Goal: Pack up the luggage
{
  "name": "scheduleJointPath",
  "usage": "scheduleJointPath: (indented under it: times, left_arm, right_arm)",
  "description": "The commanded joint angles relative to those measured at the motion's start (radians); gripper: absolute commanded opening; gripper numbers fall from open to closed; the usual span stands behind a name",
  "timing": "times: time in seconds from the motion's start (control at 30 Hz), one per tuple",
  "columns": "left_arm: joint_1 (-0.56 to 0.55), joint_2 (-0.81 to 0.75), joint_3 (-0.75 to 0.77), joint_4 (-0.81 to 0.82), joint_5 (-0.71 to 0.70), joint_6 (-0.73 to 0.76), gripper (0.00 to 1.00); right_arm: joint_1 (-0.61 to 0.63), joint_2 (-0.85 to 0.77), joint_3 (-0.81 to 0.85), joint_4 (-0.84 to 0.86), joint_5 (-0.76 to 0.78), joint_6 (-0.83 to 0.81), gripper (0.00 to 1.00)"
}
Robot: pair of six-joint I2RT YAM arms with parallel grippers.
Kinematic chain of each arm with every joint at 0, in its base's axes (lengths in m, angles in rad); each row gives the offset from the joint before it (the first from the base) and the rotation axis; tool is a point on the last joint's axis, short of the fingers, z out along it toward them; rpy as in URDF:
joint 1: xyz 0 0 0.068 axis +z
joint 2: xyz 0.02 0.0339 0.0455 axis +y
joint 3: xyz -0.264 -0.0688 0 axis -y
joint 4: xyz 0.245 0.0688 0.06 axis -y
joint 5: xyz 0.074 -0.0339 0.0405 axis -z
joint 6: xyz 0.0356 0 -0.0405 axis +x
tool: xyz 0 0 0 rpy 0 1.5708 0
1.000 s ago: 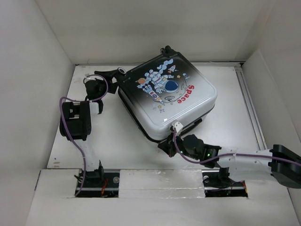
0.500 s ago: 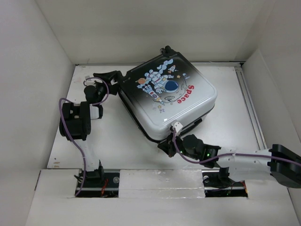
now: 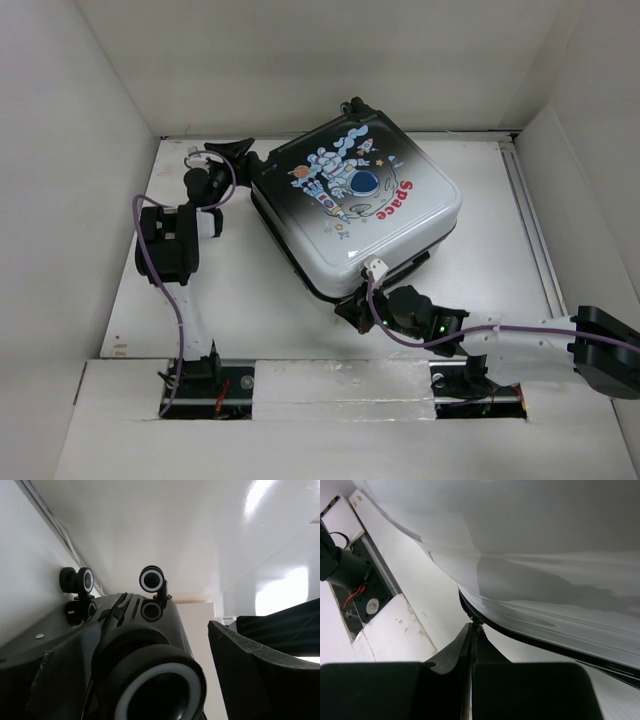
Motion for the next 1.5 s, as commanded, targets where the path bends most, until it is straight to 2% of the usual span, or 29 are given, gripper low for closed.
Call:
scheduleJointPath:
  times: [0.0,0.07,0.2,0.27,0.3,0.33,0.47,0.6,0.73,0.9,0.97,1.0,1.07,1.1,1.17,1.27,1.3,1.37,1.47]
  left_arm:
    - [-0.006,0.008,0.033,0.128,0.011,-0.056,0.83]
    - [-0.015,0.018,0.033,0.142,-0.009,-0.066,0.72]
    - [-0.015,0.029,0.044,0.154,-0.019,-0.066,0.38]
    - [-0.015,0.029,0.044,0.163,-0.019,-0.066,0.13]
    - [-0.015,0.020,0.033,0.163,-0.028,-0.056,0.04]
    - [-0.015,0.020,0.016,0.163,-0.028,-0.056,0.00]
    - [-0.006,-0.034,-0.039,0.180,-0.037,-0.005,0.00]
    - [0.029,-0.116,-0.145,0.234,-0.061,0.016,0.00]
    - [0.054,-0.245,-0.325,0.255,-0.094,0.082,0.00]
    - [0.064,-0.461,-0.539,0.255,-0.154,0.165,0.00]
    - [0.039,-0.534,-0.622,0.239,-0.201,0.205,0.00]
    - [0.006,-0.622,-0.701,0.223,-0.221,0.228,0.00]
    - [-0.037,-0.721,-0.767,0.116,-0.303,0.304,0.00]
    - [-0.073,-0.829,-0.822,0.075,-0.330,0.331,0.00]
    - [-0.116,-0.943,-0.849,-0.105,-0.385,0.384,0.00]
    - [-0.227,-1.139,-0.872,-0.311,-0.494,0.479,0.00]
    - [-0.251,-1.178,-0.872,-0.353,-0.528,0.493,0.00]
    - [-0.279,-1.271,-0.881,-0.430,-0.543,0.522,0.00]
    - [-0.279,-1.337,-0.892,-0.464,-0.509,0.523,0.00]
  right_arm:
    - [0.023,0.001,0.020,0.006,-0.095,0.008,0.00]
    - [0.023,0.001,0.020,0.006,-0.104,0.008,0.00]
    - [0.023,0.001,0.020,0.006,-0.104,0.017,0.00]
    - [0.023,0.001,0.011,0.006,-0.095,0.017,0.00]
    - [0.023,0.001,0.011,0.006,-0.083,0.017,0.00]
    - [0.023,-0.010,0.011,0.006,-0.082,0.028,0.00]
    - [-0.004,-0.045,0.011,-0.013,-0.070,0.037,0.00]
    - [-0.099,-0.114,-0.009,-0.042,-0.148,0.037,0.00]
    - [-0.240,-0.199,0.023,-0.142,-0.177,-0.010,0.00]
    - [-0.411,-0.220,0.107,-0.219,-0.266,-0.096,0.00]
    - [-0.475,-0.193,0.135,-0.253,-0.289,-0.111,0.00]
    - [-0.489,-0.193,0.146,-0.253,-0.300,-0.111,0.00]
    - [-0.498,-0.179,0.155,-0.253,-0.300,-0.111,0.00]
    - [-0.507,-0.179,0.144,-0.253,-0.291,-0.099,0.00]
    - [-0.474,-0.191,0.109,-0.210,-0.261,-0.031,0.00]
    - [-0.344,-0.205,0.009,-0.114,-0.153,0.103,0.00]
    - [-0.299,-0.205,-0.015,-0.033,-0.121,0.134,0.00]
    - [-0.158,-0.164,-0.031,0.014,-0.015,0.163,0.00]
    - [-0.021,-0.066,0.085,-0.027,0.120,0.136,0.00]
